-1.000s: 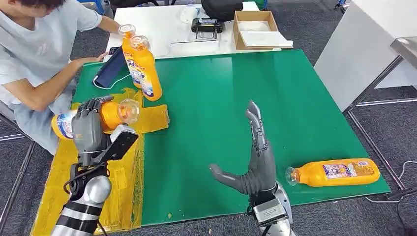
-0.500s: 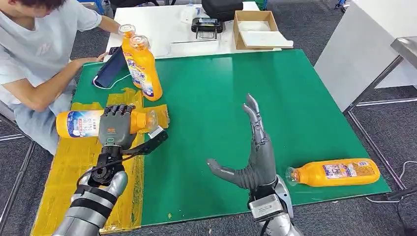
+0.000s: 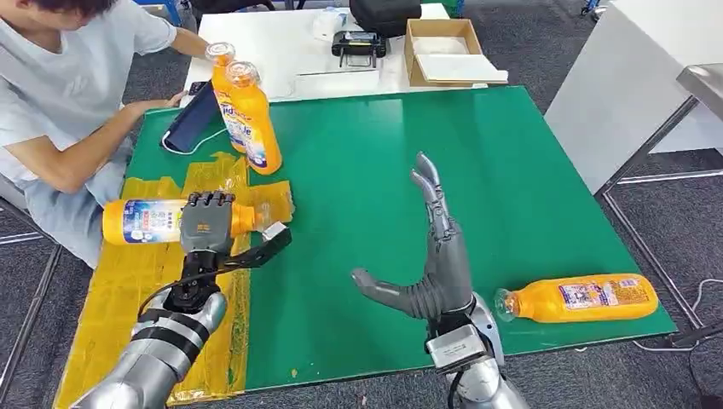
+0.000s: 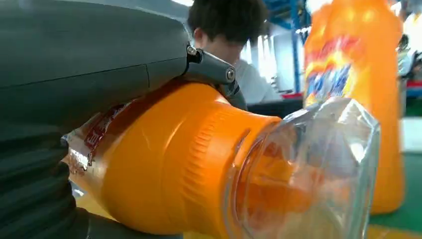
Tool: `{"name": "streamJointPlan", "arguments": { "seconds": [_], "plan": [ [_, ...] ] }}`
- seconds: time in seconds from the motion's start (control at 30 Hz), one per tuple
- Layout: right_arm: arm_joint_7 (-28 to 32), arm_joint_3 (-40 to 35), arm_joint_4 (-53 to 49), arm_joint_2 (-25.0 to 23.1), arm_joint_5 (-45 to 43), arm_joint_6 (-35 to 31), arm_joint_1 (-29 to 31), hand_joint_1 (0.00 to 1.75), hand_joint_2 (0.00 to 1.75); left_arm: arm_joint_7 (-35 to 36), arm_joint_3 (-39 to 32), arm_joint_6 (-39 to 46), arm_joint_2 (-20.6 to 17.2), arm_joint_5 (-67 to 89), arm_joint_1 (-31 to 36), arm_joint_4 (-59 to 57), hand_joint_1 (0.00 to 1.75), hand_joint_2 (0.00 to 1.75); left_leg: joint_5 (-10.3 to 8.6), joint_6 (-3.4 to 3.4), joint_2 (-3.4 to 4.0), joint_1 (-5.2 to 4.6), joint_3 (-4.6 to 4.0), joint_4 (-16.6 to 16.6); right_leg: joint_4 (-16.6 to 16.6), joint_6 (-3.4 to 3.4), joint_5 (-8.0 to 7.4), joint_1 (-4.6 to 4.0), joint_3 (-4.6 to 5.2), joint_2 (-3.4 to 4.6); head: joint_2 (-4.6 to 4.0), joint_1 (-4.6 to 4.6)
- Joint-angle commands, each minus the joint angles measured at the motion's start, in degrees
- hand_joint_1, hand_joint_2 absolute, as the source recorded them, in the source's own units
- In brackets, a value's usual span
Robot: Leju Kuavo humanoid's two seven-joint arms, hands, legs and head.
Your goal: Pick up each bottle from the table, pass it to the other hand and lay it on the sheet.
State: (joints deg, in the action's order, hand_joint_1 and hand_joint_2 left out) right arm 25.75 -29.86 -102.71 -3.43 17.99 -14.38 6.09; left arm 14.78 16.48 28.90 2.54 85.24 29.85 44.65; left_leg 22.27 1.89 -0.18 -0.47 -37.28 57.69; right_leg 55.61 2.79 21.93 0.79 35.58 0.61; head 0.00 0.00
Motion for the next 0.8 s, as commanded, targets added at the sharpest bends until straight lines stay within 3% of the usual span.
{"name": "streamJointPlan", "arguments": {
  "seconds": [0.03, 0.53, 0.57, 0.6, 0.63, 0.8],
  "plan": [
    [-0.65, -2.73, 5.45, 0.19, -1.07, 0.81, 4.68, 0.00, 1.75, 1.25, -3.34, -2.70, 0.34, -0.58, 8.54, -19.96, 1.75, 1.75, 0.15, -0.15, 0.06, 0.07, 0.30, 0.03, 0.00, -0.12, 0.11, -0.08, -0.30, 0.01, 0.00, -0.02],
    [-1.14, -2.38, 6.04, 0.12, -1.73, 1.08, 5.03, 0.00, 1.75, -0.34, -6.34, -5.70, 0.86, -3.90, 7.91, -22.43, 1.75, 1.75, 0.15, -0.16, 0.05, 0.05, 0.31, 0.04, 0.02, -0.13, 0.11, -0.06, -0.33, 0.02, 0.00, 0.00],
    [-1.14, -2.25, 6.15, 0.12, -1.78, 1.06, 4.82, 0.00, 1.75, -0.95, -6.99, -5.92, 1.04, -4.80, 7.77, -22.53, 1.48, 1.75, 0.11, -0.13, 0.03, 0.03, 0.27, 0.00, -0.01, -0.11, 0.08, -0.04, -0.28, 0.01, 0.00, 0.00],
    [-1.09, -2.23, 6.22, 0.13, -1.79, 1.12, 4.83, 0.00, 1.75, -2.29, -7.85, -5.92, 1.35, -6.23, 7.65, -22.35, 0.31, 1.75, 0.06, -0.10, 0.03, 0.03, 0.20, -0.02, -0.03, -0.08, 0.04, -0.03, -0.22, 0.03, 0.00, 0.00],
    [-1.17, -2.19, 6.20, 0.17, -1.78, 1.12, 4.62, 0.00, 1.75, -3.64, -8.73, -6.05, 1.72, -7.86, 7.59, -22.03, 0.00, 1.75, 0.15, -0.18, 0.08, 0.05, 0.39, 0.01, -0.01, -0.14, 0.11, -0.06, -0.39, 0.04, 0.00, -0.02],
    [-1.09, -1.35, 6.10, 0.37, -1.55, 0.93, 3.43, 0.00, 1.75, -11.69, -10.59, -4.06, 3.47, -15.11, 6.14, -17.10, 0.00, 1.75, 0.05, -0.10, -0.08, 0.03, 0.33, -0.02, -0.04, -0.08, 0.08, -0.04, -0.37, -0.09, 0.00, 0.00]
  ]
}}
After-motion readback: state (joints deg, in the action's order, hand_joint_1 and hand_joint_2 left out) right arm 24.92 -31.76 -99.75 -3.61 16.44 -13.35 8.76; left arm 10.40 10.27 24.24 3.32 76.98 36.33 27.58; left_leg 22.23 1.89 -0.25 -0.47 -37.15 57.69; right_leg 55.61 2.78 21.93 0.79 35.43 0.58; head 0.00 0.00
